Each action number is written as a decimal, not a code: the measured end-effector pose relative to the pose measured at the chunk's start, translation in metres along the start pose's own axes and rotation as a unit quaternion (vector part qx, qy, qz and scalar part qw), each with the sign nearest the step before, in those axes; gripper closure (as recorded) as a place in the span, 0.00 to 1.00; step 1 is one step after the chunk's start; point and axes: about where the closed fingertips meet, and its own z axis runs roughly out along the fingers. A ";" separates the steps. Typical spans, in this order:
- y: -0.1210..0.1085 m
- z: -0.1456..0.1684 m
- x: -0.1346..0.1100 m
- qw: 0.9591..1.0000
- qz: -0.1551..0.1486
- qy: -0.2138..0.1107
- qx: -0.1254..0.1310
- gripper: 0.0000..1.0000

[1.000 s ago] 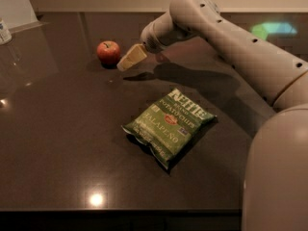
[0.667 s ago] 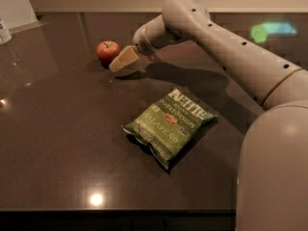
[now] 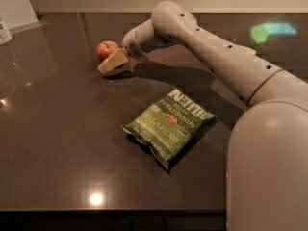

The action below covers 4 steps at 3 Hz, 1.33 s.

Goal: Pick apple

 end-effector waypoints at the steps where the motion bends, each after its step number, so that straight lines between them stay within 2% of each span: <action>1: 0.005 0.008 -0.007 1.000 -0.001 -0.009 -0.010 0.18; 3: 0.014 0.005 -0.019 1.000 0.000 -0.018 -0.021 0.65; 4: 0.025 -0.014 -0.037 0.999 -0.009 -0.026 -0.025 0.87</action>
Offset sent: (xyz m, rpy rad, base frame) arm -0.0011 0.0182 0.0091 0.0481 0.0083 0.0326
